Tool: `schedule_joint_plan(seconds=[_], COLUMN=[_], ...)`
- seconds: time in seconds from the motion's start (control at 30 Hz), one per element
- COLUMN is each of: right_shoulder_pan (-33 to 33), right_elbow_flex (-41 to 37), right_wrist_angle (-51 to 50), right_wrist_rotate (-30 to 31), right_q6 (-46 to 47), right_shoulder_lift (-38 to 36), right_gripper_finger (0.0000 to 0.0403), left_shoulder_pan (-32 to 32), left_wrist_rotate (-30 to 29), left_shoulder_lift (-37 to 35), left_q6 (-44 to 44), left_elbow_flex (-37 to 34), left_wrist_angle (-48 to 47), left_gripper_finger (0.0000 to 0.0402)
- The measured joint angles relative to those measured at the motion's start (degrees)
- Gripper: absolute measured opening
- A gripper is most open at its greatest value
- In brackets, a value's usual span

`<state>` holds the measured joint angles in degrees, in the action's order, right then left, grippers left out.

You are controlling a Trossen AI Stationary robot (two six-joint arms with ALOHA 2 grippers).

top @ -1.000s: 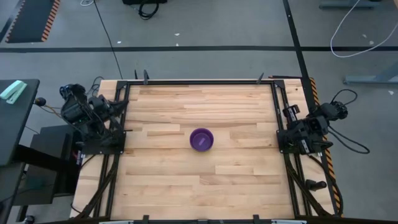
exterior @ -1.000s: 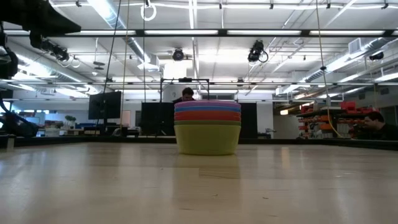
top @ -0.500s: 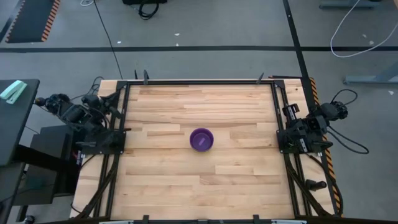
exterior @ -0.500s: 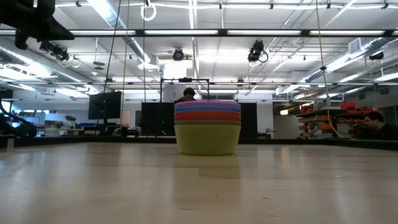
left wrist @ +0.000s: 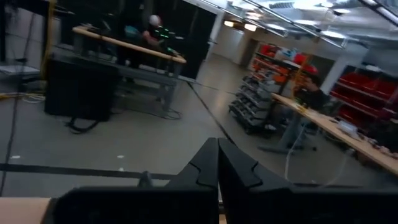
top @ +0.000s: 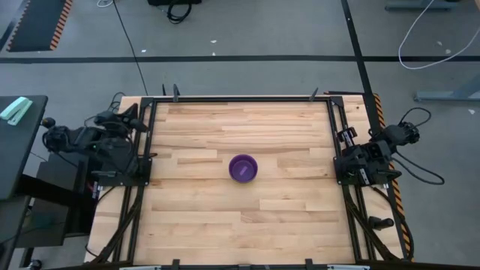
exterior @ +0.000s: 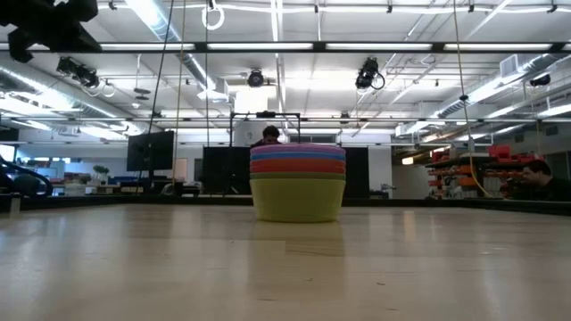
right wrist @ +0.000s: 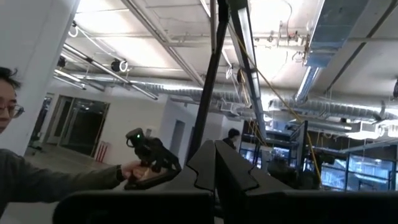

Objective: Nest bowls inside each other

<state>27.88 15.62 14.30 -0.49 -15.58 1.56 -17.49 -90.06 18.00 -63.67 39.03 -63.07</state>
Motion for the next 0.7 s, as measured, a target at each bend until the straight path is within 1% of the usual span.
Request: schedule_joint_plan(seconds=[0.1, 0.23, 0.33, 0.47, 0.6, 0.7], right_shoulder_pan=[0.0, 0.0, 0.0, 0.0, 0.0, 0.0], right_elbow_flex=[0.0, 0.0, 0.0, 0.0, 0.0, 0.0], right_wrist_angle=[-0.7, -1.0, -1.2, -1.6, -1.6, -1.9], right_wrist_rotate=[0.0, 0.0, 0.0, 0.0, 0.0, 0.0], right_q6=[0.9, 2.0, 2.2, 2.2, 2.6, 2.6], right_shoulder_lift=[0.0, 0.0, 0.0, 0.0, 0.0, 0.0], right_gripper_finger=[0.0009, 0.0009, 0.0009, 0.0009, 0.0009, 0.0009], left_shoulder_pan=[-2.9, -7.3, -10.1, -11.7, -10.3, -9.2], left_wrist_rotate=[0.0, 0.0, 0.0, 0.0, 0.0, 0.3], left_shoulder_lift=[0.0, 0.0, 0.0, 0.0, 0.0, 0.0], left_q6=[3.0, 7.4, 12.5, 22.2, 34.0, 40.9], left_elbow_flex=[0.0, 0.0, 0.0, 0.0, 0.0, 0.0], left_wrist_angle=[4.2, 9.8, 16.1, 29.7, 45.8, 54.5], left_gripper_finger=[0.0012, 0.0006, 0.0009, 0.0013, 0.0007, 0.0006])
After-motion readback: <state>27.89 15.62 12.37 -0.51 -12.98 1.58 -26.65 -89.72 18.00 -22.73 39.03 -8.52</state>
